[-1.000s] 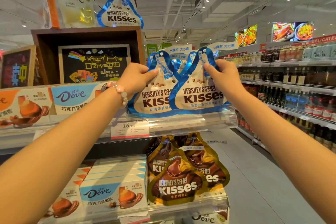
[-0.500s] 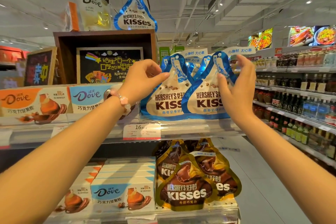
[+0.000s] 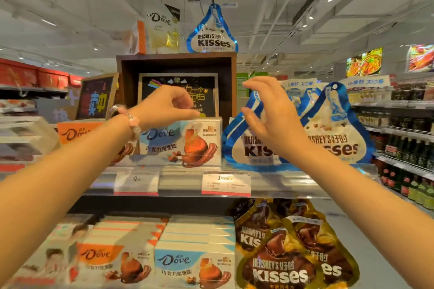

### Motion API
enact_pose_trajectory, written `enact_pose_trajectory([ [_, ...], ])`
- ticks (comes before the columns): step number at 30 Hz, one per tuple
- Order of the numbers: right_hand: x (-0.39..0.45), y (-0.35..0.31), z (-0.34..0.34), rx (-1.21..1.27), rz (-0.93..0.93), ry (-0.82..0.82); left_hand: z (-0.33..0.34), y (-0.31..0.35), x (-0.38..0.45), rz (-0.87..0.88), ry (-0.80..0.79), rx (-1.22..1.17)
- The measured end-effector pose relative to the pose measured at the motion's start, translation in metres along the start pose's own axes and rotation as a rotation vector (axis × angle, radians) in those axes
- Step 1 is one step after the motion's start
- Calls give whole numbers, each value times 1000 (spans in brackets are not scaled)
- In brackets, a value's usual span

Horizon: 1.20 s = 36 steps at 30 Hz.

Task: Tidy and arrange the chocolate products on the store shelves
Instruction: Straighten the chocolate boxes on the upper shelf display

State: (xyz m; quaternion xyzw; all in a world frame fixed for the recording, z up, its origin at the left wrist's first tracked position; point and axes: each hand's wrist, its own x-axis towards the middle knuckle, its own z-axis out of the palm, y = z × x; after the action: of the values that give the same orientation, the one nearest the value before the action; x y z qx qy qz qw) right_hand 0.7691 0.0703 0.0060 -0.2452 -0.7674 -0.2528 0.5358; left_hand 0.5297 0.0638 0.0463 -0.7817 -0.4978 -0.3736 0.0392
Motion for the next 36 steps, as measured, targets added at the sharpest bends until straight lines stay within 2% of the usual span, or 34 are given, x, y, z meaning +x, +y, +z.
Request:
enact_pose_trajectory([
  [4, 31, -15, 24, -4, 61, -336, -19, -31, 5, -46, -271, 168],
  [7, 57, -23, 42, -60, 121, -685, -30, -51, 10, -74, -427, 225],
  [10, 80, -29, 56, -92, 211, -975, -38, -60, 12, -39, -525, 264],
  [13, 92, -30, 71, -72, 323, -1155, -42, -72, 14, -1, -578, 250],
  [26, 102, -23, 81, 159, 536, -1294, -44, -101, 14, 26, -627, -148],
  [36, 102, -34, 72, 205, 567, -1357, -45, -106, 17, 38, -647, -157],
])
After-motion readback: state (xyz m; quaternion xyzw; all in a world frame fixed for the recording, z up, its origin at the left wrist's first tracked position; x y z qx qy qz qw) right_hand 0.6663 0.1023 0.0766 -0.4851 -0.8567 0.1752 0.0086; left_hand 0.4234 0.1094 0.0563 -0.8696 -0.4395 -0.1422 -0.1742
